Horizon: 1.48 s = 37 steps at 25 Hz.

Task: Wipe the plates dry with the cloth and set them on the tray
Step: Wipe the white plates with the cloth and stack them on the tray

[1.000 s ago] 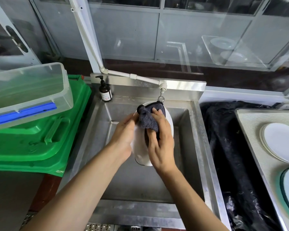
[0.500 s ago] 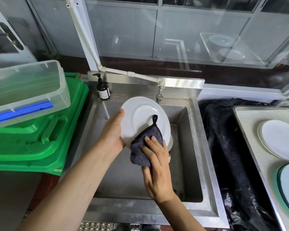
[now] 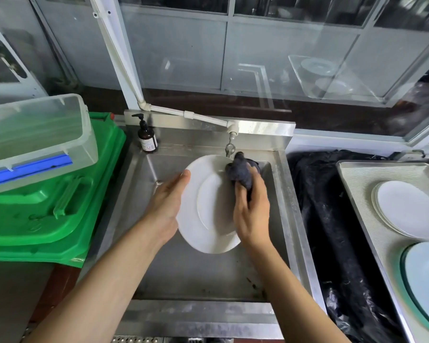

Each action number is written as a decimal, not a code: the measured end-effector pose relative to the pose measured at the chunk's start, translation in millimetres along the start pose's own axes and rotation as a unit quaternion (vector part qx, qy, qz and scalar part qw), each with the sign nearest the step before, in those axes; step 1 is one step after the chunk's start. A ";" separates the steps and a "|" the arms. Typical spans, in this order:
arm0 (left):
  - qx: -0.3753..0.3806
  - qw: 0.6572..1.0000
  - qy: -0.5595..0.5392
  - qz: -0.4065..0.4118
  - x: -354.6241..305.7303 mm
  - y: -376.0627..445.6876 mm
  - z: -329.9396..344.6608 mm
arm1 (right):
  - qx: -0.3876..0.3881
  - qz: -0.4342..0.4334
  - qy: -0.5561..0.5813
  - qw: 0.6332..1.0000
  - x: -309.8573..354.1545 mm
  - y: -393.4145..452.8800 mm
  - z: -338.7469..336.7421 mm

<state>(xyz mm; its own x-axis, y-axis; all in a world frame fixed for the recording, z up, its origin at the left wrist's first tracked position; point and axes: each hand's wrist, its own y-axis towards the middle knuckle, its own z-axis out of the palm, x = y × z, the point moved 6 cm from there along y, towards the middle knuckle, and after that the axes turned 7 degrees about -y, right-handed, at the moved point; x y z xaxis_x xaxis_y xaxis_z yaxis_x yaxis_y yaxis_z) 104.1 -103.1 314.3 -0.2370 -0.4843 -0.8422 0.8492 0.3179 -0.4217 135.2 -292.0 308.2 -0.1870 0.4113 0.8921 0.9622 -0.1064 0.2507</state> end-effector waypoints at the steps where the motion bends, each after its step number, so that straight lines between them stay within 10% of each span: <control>1: -0.003 1.000 0.004 0.009 0.2 1.6 1.8 | 0.015 -0.058 -0.023 0.998 12.6 -3.2 5.6; 7: -0.055 0.997 -0.042 0.030 -14.2 13.8 -10.3 | 0.141 -0.241 -0.063 0.958 28.0 -67.5 25.3; 14: 0.002 0.999 -0.035 0.009 -1.5 6.1 -4.6 | 0.064 -0.100 -0.043 0.992 25.6 -25.6 24.6; 37: 0.036 0.997 -0.051 0.037 -12.1 3.5 -0.5 | 0.112 -0.176 -0.043 0.977 55.2 -59.7 28.4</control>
<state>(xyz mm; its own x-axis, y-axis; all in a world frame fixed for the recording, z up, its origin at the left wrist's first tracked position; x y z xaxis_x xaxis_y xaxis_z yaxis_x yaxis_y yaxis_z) 109.7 -95.8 322.9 -0.1257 -0.5436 -0.8299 0.8955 0.2979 -0.3308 73.0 -237.3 331.8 -0.5066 0.4620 0.7280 0.8620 0.2517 0.4401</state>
